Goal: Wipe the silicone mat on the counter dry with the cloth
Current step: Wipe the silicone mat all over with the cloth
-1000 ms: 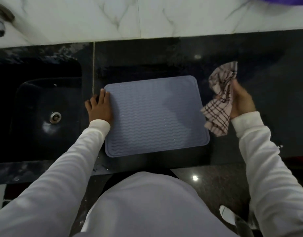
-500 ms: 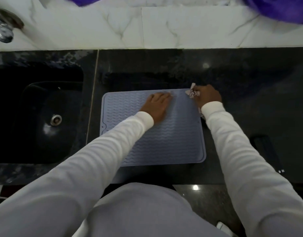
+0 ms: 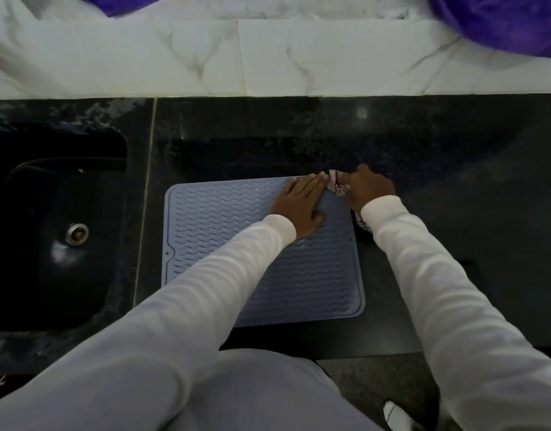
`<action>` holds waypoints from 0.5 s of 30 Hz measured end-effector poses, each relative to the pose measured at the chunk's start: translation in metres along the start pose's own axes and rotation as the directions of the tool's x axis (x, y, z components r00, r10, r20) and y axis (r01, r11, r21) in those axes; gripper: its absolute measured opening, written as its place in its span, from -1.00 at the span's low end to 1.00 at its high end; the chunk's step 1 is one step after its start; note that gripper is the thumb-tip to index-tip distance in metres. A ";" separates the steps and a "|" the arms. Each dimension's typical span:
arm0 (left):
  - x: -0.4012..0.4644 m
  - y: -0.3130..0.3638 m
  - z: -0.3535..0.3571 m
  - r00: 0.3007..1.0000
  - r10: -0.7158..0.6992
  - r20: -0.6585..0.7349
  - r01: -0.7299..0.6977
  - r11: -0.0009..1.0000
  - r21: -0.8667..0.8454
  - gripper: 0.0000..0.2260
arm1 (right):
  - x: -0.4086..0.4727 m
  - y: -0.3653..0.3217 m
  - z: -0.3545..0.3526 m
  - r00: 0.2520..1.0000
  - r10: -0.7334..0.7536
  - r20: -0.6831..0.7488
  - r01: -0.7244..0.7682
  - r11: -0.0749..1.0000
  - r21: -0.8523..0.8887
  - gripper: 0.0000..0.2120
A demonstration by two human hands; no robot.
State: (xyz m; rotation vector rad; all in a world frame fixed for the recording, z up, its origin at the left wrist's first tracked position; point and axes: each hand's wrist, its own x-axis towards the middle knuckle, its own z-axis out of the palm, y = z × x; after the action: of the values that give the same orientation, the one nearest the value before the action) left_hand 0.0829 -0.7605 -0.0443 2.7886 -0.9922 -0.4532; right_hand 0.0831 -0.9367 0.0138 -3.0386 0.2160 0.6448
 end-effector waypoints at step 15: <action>0.000 -0.001 0.007 0.998 -0.006 -0.058 0.011 0.996 0.085 -0.32 | -0.039 0.003 0.025 0.989 0.068 0.130 -0.068 0.998 -0.009 -0.66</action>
State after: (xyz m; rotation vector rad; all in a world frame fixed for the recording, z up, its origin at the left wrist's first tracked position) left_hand 0.0812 -0.7597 -0.0510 2.8644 -1.0107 -0.3363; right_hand 0.0371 -0.9330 0.0065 -2.9903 0.3154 0.8455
